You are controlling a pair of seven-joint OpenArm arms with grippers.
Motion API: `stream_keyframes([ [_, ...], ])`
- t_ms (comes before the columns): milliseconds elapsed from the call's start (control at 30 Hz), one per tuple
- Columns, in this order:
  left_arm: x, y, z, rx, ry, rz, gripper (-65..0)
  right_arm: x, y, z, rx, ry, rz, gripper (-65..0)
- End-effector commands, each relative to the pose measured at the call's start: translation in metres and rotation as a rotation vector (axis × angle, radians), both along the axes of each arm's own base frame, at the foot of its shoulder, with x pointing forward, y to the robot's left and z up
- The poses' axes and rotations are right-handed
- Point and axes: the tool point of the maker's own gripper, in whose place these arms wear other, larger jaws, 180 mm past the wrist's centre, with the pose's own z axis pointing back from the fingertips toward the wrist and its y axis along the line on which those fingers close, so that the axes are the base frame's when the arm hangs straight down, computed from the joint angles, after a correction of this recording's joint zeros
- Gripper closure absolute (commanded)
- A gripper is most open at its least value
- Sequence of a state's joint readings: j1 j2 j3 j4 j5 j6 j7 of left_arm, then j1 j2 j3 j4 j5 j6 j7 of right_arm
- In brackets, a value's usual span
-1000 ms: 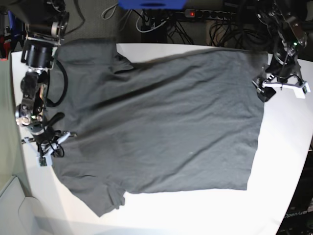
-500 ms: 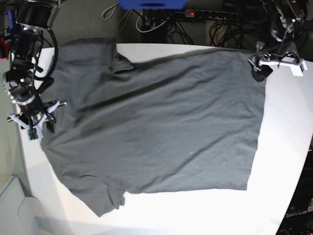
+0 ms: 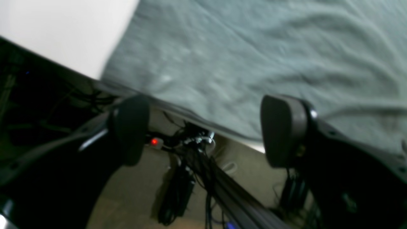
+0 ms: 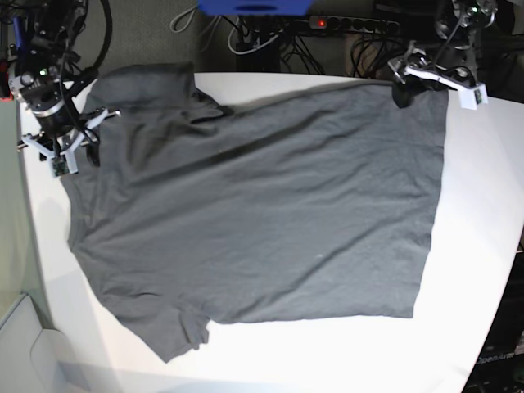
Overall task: Layout the t-shirt on the table in an organized manner, then fold the t-shirt properly
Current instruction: 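Grasp the shirt corners with both grippers and pull them apart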
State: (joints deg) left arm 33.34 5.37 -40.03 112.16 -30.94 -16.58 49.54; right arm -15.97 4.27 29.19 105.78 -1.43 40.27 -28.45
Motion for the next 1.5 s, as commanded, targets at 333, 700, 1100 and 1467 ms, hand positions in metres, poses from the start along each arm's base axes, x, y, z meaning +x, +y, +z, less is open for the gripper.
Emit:
stream_keyframes([
  [333,0.006,0.033,0.014,0.096,-0.041,0.083,-65.0,-0.005,-0.008,0.008,-0.007,-0.028,-0.013,-25.4],
  [700,0.003,0.091,0.003,0.126,-0.026,0.21,-65.0,-0.01,-0.009,0.005,-0.009,-0.014,-0.014,-25.6],
  [1100,0.019,0.096,-0.016,0.074,-0.02,0.223,-65.0,-0.02,-0.009,-0.003,-0.008,0.015,-0.014,-25.6],
  [1467,0.041,0.066,-0.033,0.06,-0.033,0.117,-65.0,-0.02,-0.008,-0.002,-0.008,0.014,-0.014,-25.6],
])
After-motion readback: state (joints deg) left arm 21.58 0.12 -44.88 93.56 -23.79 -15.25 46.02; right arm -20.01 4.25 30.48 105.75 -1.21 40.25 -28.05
